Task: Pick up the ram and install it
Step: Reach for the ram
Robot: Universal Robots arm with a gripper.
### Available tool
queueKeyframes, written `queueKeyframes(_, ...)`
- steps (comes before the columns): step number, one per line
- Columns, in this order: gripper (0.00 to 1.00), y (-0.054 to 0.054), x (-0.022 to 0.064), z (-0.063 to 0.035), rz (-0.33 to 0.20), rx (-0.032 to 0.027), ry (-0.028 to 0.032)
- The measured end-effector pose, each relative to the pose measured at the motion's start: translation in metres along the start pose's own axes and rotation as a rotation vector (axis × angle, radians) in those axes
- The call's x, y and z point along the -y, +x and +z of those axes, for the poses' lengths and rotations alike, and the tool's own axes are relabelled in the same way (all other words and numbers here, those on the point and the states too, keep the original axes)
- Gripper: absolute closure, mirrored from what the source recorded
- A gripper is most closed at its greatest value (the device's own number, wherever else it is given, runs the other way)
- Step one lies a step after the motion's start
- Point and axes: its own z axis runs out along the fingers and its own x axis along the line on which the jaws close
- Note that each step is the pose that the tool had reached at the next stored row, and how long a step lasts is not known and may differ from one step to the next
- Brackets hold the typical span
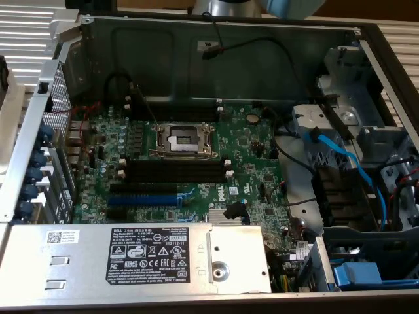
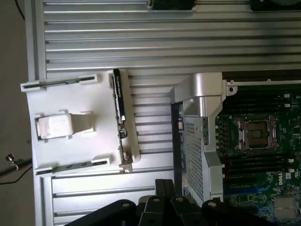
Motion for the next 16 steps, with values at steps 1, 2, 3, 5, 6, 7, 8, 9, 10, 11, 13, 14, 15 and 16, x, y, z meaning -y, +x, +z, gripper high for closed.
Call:
queueKeyframes(1, 0.90, 0.005, 0.0001, 0.0003, 0.000, 0.0000, 0.0000)
queueKeyframes(2, 0.90, 0.009, 0.0002, 0.0006, 0.000, 0.0001, -0.0001)
queueKeyframes(3, 0.90, 0.014, 0.0003, 0.0009, 0.000, 0.0000, -0.0001)
queueKeyframes(5, 0.90, 0.023, 0.0005, 0.0014, 0.000, 0.0000, 0.0000)
queueKeyframes(6, 0.90, 0.028, 0.0006, 0.0017, 0.000, 0.0000, 0.0000)
queueKeyframes(7, 0.90, 0.032, 0.0007, 0.0019, 0.000, 0.0001, -0.0001)
queueKeyframes(8, 0.90, 0.037, 0.0008, 0.0021, 0.000, 0.0000, 0.0000)
queueKeyframes(9, 0.90, 0.041, 0.0008, 0.0023, 0.000, 0.0000, 0.0000)
queueKeyframes(10, 0.90, 0.046, 0.0008, 0.0025, 0.000, 0.0000, 0.0000)
queueKeyframes(11, 0.90, 0.051, 0.0008, 0.0027, 0.000, 0.0001, -0.0001)
queueKeyframes(13, 0.90, 0.060, 0.0008, 0.0029, 0.000, 0.0000, 0.0000)
queueKeyframes(14, 0.90, 0.064, 0.0007, 0.0030, 0.000, 0.0000, 0.0000)
queueKeyframes(15, 0.90, 0.069, 0.0007, 0.0029, 0.000, -0.0001, 0.0000)
queueKeyframes(16, 0.90, 0.074, 0.0005, 0.0028, 0.000, -0.0002, 0.0000)
